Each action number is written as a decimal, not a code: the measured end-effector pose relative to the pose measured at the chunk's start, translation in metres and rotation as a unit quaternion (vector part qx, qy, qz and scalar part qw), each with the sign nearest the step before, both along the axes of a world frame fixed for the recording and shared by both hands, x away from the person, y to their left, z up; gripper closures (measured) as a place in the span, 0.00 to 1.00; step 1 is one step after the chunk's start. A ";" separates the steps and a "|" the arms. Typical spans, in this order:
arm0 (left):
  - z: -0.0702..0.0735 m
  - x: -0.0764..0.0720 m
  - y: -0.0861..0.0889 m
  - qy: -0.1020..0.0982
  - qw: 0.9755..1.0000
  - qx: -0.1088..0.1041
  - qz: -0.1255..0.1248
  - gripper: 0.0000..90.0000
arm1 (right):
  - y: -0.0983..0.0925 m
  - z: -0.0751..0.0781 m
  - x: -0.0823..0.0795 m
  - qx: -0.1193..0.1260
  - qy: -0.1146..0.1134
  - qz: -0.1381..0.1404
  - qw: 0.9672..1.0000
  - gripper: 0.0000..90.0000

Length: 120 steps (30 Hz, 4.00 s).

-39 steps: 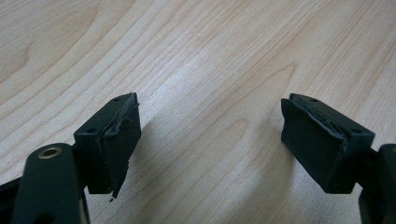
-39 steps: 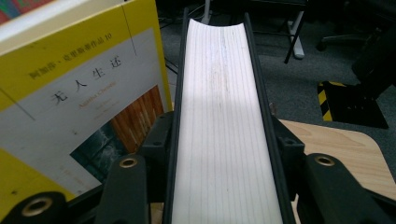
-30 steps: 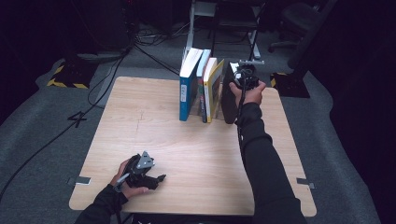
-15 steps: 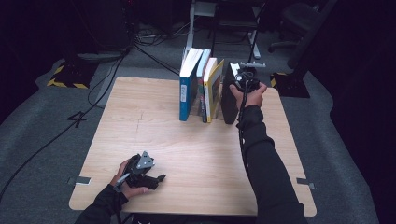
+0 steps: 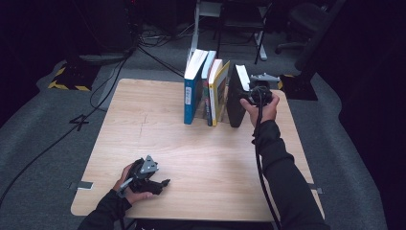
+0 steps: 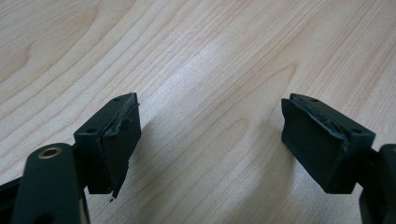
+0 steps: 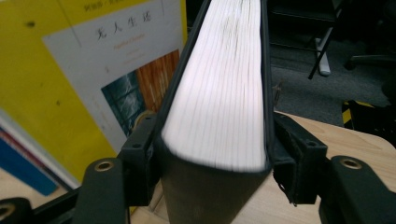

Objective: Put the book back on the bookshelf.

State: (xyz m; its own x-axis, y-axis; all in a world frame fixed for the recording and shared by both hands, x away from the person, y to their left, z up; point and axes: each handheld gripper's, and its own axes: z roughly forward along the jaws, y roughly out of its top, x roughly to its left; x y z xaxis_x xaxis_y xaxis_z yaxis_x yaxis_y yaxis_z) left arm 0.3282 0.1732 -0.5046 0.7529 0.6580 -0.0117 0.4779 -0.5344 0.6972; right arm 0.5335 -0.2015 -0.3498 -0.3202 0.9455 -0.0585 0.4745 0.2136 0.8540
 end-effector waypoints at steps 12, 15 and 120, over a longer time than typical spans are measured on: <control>0.000 0.000 0.000 -0.001 1.000 0.000 -0.001 0.22 | -0.019 -0.047 -0.020 0.019 0.007 0.050 0.999 0.44; 0.000 0.000 0.000 -0.001 1.000 0.000 -0.001 0.22 | -0.020 -0.057 -0.021 0.012 0.010 0.058 0.998 0.45; 0.000 0.001 -0.001 0.000 1.000 0.000 -0.003 0.22 | -0.039 -0.050 -0.045 -0.088 0.045 0.138 0.985 0.39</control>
